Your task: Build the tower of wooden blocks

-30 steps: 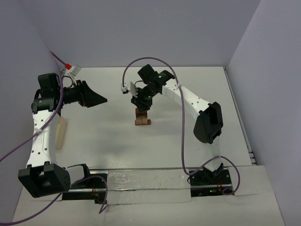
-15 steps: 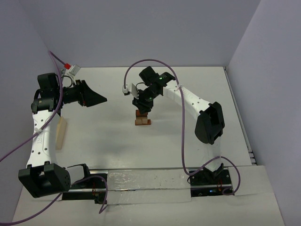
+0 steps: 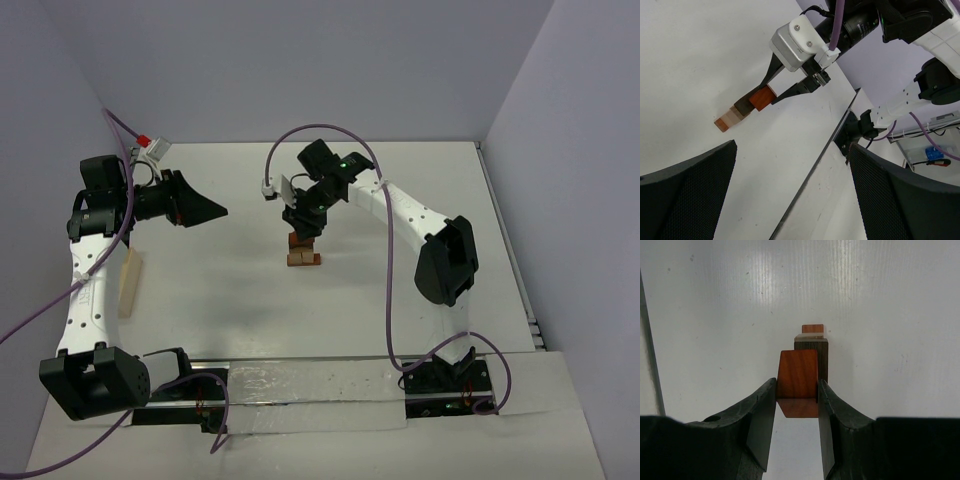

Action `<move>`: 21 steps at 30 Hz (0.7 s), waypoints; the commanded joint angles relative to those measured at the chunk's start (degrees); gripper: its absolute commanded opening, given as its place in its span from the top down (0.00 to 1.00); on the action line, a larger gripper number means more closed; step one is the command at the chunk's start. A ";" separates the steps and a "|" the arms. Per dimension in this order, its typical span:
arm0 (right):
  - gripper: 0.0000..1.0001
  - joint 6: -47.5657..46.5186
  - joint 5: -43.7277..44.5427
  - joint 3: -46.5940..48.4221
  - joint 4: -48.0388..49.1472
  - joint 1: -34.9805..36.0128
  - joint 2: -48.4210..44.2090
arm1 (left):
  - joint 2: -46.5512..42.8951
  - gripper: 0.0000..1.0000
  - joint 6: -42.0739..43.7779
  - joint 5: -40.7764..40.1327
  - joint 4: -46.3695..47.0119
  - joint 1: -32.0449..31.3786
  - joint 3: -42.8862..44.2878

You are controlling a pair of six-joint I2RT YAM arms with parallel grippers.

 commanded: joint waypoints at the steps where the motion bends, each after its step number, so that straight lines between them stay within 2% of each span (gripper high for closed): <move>1: 0.87 0.07 -1.55 2.29 1.65 -0.65 -2.08 | -1.32 0.01 -0.74 1.91 2.65 0.75 -0.15; 21: 0.83 0.33 -2.34 3.95 1.40 -0.65 -0.37 | -0.97 0.01 -0.89 2.11 2.86 0.85 0.10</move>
